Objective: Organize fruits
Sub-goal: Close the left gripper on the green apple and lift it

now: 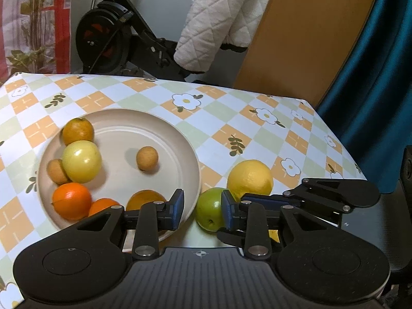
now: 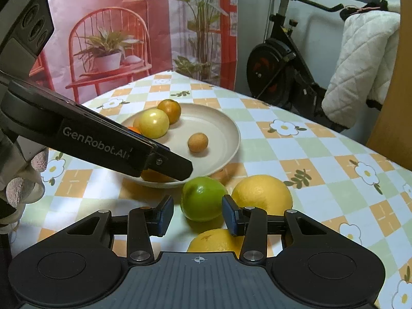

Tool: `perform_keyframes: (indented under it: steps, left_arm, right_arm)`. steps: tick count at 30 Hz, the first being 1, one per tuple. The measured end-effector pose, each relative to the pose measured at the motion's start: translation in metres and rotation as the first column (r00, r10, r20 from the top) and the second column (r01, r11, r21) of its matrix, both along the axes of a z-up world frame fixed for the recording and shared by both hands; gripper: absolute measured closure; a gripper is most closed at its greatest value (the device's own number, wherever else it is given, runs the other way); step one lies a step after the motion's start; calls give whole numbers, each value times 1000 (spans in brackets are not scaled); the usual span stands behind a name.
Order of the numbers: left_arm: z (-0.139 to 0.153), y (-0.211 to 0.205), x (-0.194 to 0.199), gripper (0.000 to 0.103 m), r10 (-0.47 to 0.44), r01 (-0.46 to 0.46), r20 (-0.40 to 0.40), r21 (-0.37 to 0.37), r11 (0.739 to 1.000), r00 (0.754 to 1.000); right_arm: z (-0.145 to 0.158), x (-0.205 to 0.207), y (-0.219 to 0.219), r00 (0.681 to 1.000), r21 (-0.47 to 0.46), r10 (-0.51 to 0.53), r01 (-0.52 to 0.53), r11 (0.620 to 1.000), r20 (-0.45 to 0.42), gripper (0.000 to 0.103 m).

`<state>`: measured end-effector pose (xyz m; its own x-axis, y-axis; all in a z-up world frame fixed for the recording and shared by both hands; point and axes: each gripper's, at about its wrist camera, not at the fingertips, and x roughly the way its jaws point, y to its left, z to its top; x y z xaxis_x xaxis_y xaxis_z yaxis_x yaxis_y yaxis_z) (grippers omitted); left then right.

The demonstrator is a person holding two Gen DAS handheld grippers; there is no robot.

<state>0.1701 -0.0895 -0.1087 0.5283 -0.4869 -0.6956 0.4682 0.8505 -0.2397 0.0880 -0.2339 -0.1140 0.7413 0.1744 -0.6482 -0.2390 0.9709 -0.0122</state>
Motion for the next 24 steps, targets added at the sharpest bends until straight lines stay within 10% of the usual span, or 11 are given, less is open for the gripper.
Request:
perform_keyframes:
  steps: [24]
  left_arm:
    - [-14,-16,9,69,-103,103,-8,2,995,995]
  right_arm:
    - [-8,8,-2,999,4,-36,36,999,-26,67]
